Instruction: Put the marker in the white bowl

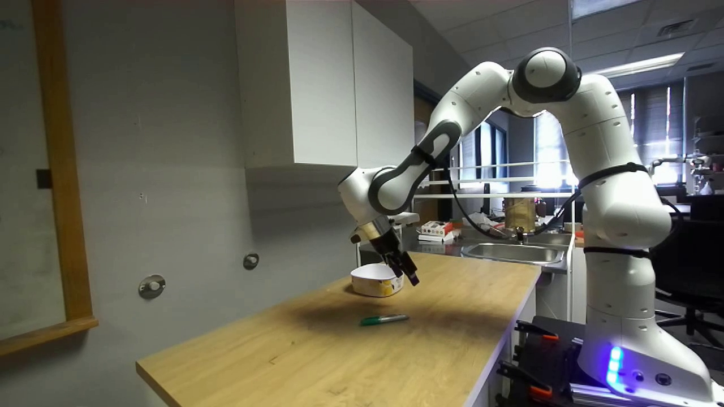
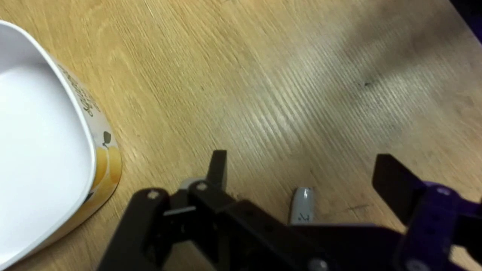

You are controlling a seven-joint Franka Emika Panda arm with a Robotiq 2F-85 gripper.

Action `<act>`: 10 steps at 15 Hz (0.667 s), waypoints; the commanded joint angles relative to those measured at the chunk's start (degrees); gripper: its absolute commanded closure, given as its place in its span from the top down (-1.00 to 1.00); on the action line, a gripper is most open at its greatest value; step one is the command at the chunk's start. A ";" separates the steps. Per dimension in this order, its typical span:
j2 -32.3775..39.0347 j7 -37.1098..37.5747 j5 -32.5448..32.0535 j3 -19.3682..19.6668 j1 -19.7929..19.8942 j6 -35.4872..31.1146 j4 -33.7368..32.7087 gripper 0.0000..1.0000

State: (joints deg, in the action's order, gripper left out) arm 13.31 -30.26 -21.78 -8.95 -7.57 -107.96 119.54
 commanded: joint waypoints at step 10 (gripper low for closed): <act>7.85 0.45 -3.79 -2.06 -2.85 1.62 -3.83 1.00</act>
State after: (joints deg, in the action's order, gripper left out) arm 17.13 -30.11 -24.50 -9.99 -9.26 -106.20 118.69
